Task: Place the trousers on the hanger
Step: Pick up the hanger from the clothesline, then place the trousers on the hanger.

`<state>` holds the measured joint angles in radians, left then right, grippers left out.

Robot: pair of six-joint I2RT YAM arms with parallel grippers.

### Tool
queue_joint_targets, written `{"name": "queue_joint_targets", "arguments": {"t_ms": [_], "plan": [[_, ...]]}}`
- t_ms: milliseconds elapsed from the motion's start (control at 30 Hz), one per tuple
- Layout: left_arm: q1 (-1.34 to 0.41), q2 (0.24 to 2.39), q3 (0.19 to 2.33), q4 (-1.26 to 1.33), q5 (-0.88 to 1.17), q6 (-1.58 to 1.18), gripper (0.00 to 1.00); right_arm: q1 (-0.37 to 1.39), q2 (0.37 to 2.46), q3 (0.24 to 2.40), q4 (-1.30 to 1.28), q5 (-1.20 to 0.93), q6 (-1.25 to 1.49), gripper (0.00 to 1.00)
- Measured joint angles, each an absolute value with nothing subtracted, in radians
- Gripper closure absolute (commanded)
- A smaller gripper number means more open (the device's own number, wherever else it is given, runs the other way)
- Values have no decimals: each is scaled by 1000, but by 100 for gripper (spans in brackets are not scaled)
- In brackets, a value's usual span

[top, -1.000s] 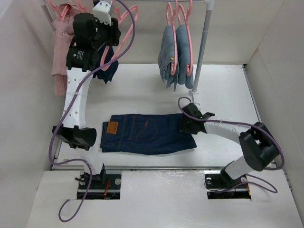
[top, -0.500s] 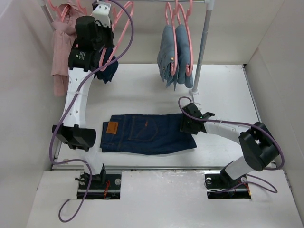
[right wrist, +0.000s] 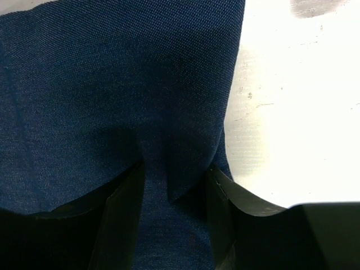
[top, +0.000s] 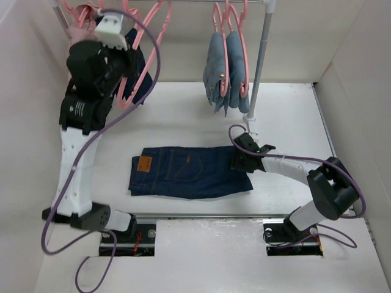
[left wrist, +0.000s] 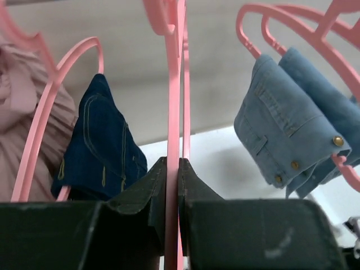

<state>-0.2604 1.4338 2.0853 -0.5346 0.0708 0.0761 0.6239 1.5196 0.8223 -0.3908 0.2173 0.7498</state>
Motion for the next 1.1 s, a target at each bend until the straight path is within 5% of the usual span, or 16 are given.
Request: {"name": "queue_joint_targets", "arguments": {"t_ms": [100, 233, 433, 500, 533, 833, 1100], "plan": [[-257, 1266, 1852, -506, 49, -1, 100, 627, 1518, 822, -393, 219, 756, 49], [-255, 1043, 1465, -499, 56, -104, 100, 652, 1509, 822, -405, 233, 763, 33], [-273, 929, 1134, -491, 125, -234, 100, 752, 1479, 892, -520, 297, 772, 27], [-296, 926, 1060, -476, 147, -262, 100, 795, 1463, 946, -580, 336, 797, 15], [-309, 923, 1023, -461, 154, -271, 100, 832, 1453, 1013, -644, 375, 824, 0], [-395, 893, 812, -384, 163, -347, 100, 1060, 1451, 1369, -837, 542, 990, 0], [-445, 858, 775, -302, 148, -412, 100, 1074, 1570, 1342, -619, 387, 1087, 0]]}}
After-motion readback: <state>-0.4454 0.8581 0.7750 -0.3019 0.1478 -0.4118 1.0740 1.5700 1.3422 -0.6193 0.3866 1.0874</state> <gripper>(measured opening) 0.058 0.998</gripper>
